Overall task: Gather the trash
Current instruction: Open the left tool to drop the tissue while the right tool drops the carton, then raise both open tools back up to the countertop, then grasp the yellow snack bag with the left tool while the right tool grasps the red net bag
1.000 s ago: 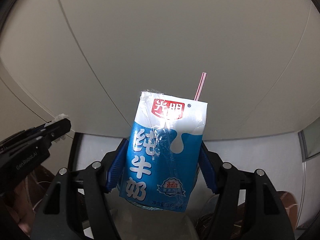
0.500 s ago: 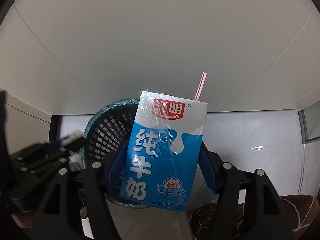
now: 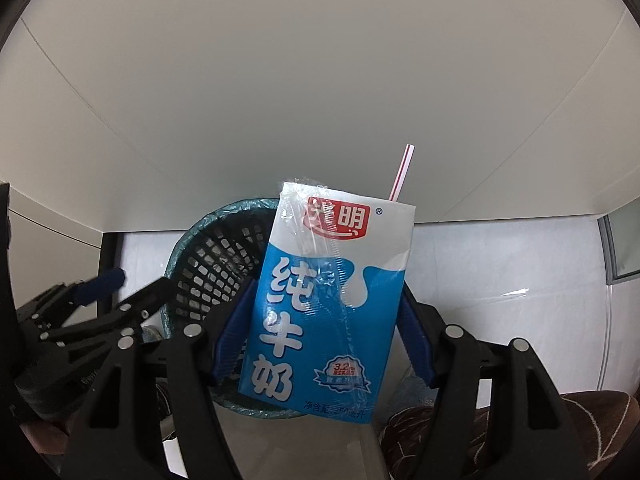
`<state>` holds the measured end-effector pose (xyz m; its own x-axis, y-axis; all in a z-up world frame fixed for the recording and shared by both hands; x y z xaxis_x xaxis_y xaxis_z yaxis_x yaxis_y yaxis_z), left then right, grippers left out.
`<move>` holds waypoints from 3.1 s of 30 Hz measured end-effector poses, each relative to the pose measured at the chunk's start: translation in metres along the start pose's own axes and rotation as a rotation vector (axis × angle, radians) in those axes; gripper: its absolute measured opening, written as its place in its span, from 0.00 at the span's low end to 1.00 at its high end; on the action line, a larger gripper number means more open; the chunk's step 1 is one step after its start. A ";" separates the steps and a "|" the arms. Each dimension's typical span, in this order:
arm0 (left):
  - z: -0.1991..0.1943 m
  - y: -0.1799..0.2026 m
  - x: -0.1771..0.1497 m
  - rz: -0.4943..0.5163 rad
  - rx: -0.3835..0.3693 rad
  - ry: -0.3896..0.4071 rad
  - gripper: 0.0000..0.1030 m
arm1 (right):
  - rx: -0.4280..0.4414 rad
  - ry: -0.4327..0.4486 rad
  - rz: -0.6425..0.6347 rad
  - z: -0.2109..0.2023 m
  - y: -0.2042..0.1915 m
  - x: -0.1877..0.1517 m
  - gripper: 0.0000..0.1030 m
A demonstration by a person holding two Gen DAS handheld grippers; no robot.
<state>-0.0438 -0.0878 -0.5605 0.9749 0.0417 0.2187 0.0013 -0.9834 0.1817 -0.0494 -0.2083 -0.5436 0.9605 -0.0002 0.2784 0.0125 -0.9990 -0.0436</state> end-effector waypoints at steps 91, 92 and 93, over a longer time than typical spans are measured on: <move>-0.545 -0.033 0.243 -0.151 0.151 0.592 0.94 | -0.068 0.570 -0.049 -0.490 0.032 0.302 0.93; -0.541 -0.036 0.256 -0.155 0.152 0.577 0.94 | -0.072 0.555 -0.039 -0.485 0.035 0.317 0.93; -0.536 -0.039 0.269 -0.159 0.155 0.562 0.94 | -0.074 0.542 -0.031 -0.481 0.038 0.330 0.93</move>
<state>0.0993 0.0566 0.0052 0.6932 0.2357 0.6811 0.2107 -0.9700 0.1212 0.1344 -0.2684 0.0080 0.6789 0.0251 0.7338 -0.0002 -0.9994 0.0344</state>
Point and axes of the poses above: each gripper's, at about its wrist camera, not at the fingertips, and z roughly the way its jaws point, y to its right, x to its top, the point moved 3 cm from there along z, roughly the way its jaws point, and after that the axes turned 5 degrees about -z, right-handed, at the moved point
